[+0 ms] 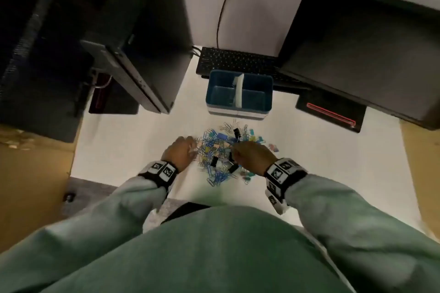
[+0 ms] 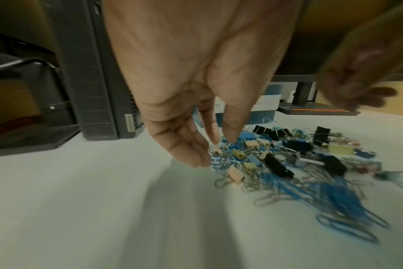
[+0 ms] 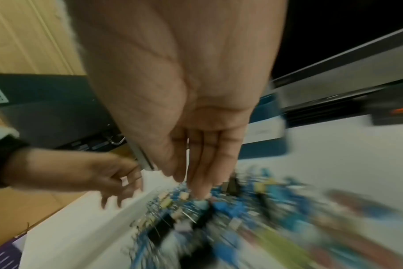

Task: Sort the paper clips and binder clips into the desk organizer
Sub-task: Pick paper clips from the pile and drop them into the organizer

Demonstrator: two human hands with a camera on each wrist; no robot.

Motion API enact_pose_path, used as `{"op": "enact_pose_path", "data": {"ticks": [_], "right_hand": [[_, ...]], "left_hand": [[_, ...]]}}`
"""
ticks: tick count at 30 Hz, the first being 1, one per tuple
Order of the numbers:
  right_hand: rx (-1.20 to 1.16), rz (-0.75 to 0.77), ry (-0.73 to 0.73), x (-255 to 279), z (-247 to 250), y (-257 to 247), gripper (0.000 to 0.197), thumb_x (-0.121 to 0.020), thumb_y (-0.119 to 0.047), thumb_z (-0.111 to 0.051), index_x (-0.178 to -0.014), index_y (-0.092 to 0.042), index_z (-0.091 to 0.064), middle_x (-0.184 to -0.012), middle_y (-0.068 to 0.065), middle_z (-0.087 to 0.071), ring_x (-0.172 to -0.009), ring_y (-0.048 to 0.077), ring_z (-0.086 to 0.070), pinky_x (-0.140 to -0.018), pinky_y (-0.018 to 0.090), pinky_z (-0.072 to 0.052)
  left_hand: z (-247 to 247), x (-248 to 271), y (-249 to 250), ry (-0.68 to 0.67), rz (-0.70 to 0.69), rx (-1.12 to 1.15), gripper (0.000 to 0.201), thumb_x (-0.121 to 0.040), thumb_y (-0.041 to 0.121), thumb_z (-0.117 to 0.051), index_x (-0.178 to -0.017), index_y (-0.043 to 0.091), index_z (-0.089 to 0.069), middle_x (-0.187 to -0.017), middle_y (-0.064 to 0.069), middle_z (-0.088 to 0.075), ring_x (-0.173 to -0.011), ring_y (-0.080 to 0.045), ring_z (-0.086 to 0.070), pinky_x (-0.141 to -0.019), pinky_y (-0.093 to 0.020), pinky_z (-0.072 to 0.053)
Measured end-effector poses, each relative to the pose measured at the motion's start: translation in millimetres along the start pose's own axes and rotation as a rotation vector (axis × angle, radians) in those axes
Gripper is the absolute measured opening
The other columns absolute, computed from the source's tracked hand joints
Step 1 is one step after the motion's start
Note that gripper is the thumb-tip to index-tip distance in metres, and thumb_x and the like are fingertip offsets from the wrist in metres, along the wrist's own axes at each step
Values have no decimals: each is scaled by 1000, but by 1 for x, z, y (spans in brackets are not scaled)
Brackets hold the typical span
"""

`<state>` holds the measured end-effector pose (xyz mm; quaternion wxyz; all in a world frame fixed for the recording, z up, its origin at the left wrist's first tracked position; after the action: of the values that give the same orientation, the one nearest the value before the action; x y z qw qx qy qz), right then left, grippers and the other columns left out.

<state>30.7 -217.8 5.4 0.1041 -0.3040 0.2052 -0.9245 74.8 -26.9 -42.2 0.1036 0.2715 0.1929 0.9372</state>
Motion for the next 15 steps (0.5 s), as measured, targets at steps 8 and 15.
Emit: {"op": "enact_pose_path", "data": {"ticks": [8, 15], "right_hand": [[220, -42, 115, -96, -4, -17, 37, -90, -17, -59, -125, -18, -47, -120, 12, -48, -99, 32, -60, -78, 40, -50], [267, -76, 107, -78, -15, 34, 34, -90, -15, -59, -124, -15, -53, -125, 10, -54, -109, 31, -59, -82, 42, -52]], "left_hand": [[-2, -51, 13, -16, 87, -89, 34, -86, 24, -59, -117, 12, -51, -114, -17, -52, -103, -36, -55, -85, -43, -48], [2, -58, -10, -18, -114, 13, 10, -78, 2, -61, -86, 9, -62, -90, -12, -61, -81, -31, -60, -71, -31, -43]]}}
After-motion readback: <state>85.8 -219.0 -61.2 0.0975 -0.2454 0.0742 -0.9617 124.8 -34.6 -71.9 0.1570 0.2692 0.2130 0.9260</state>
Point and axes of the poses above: each hand's wrist, its own x-axis away from the middle knuckle, its own z-axis out of the back of the hand, y = z × x, the point moved 9 cm from there along -x, towards the middle knuckle
